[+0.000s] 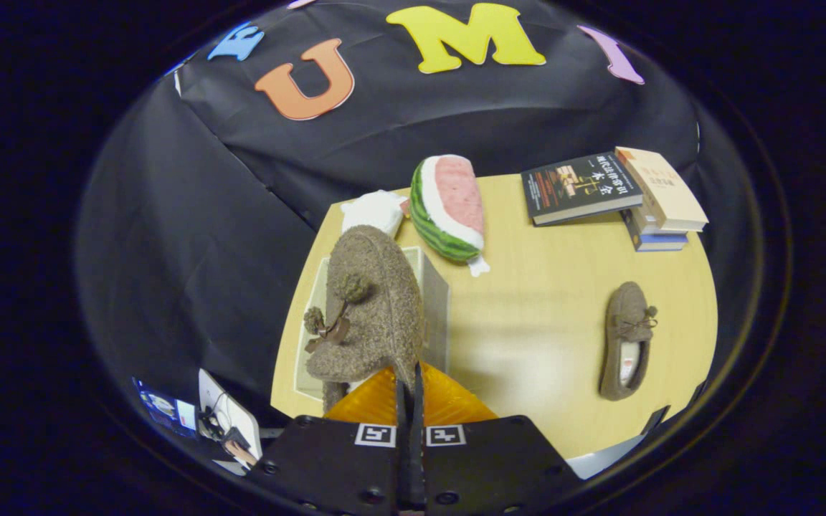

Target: Open the storage box then place both shoes into the box .Put the left shoe in first, then the right shoe, with the right side of both shoes facing outward in a uniform manner.

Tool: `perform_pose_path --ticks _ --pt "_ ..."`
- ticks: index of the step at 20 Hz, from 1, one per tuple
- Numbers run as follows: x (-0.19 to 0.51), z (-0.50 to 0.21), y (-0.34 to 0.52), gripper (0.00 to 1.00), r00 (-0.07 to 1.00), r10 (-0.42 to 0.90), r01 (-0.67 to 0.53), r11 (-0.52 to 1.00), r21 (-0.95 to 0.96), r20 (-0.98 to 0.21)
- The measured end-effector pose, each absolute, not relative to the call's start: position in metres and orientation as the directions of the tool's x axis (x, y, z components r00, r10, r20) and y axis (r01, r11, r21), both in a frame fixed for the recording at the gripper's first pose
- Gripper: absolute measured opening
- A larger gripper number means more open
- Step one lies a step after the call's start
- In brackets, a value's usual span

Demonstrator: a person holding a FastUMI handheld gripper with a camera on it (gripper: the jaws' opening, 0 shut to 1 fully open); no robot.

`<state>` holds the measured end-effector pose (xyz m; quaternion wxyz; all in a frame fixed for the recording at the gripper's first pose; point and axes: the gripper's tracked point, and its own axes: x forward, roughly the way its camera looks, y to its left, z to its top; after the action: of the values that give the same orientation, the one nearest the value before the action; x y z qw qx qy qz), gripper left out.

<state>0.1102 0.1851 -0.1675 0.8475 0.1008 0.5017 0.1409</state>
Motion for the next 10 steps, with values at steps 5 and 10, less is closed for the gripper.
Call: perform_pose_path --ticks 5,10 --pt "0.125 -0.208 0.243 0.01 0.415 0.326 -0.069 0.942 0.327 -0.85" --pt "0.144 -0.265 0.28 0.01 0.366 0.284 0.042 0.946 0.321 -0.886"
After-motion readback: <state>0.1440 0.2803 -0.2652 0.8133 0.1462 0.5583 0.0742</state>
